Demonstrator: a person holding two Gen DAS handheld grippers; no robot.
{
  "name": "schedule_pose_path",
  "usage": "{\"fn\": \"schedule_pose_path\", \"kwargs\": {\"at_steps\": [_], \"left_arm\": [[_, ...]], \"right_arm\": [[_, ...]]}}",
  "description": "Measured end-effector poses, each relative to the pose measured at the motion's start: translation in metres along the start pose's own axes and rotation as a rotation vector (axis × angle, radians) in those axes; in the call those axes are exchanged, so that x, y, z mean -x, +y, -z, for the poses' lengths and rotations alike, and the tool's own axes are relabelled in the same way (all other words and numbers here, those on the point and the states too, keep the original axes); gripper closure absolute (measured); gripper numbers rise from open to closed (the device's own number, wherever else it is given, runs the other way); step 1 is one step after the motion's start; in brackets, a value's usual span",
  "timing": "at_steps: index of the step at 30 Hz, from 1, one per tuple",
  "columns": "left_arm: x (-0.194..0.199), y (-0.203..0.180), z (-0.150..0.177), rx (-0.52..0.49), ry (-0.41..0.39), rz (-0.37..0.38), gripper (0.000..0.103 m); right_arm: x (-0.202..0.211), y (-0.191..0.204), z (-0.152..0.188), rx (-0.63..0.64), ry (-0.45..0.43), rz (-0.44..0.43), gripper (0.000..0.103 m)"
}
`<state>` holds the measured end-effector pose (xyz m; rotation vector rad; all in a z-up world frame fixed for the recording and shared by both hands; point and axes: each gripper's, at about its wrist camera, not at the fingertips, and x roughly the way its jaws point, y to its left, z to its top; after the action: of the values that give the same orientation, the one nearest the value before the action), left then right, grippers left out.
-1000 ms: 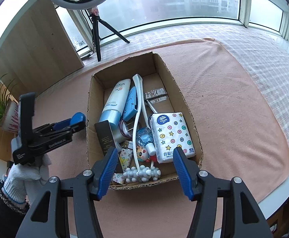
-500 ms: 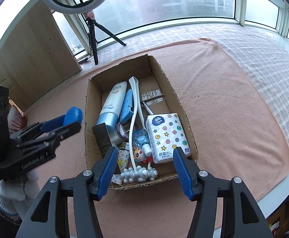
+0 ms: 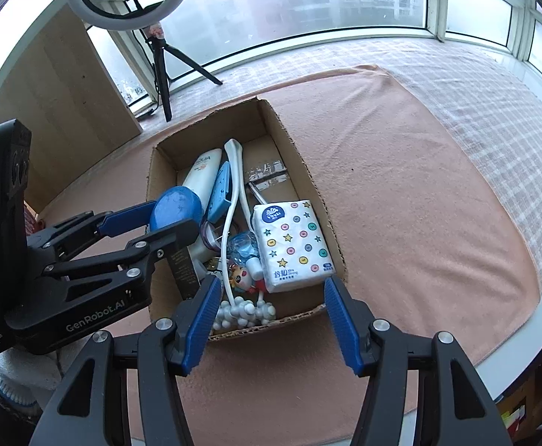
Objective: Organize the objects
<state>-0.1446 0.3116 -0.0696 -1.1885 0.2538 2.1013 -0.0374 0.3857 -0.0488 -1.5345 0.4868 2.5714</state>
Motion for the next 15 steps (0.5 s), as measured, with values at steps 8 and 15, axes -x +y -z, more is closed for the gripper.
{"fn": "schedule_pose_path", "kwargs": {"at_steps": [8,15], "left_arm": [[0.021,0.008,0.002,0.024,-0.026,-0.014,0.049],[0.061,0.036,0.024,0.073,-0.057,-0.072,0.049]], "right_arm": [[0.006,0.006,0.001,0.003,-0.005,-0.004,0.049],[0.012,0.03,0.003,0.035,-0.016,-0.02,0.049]]}}
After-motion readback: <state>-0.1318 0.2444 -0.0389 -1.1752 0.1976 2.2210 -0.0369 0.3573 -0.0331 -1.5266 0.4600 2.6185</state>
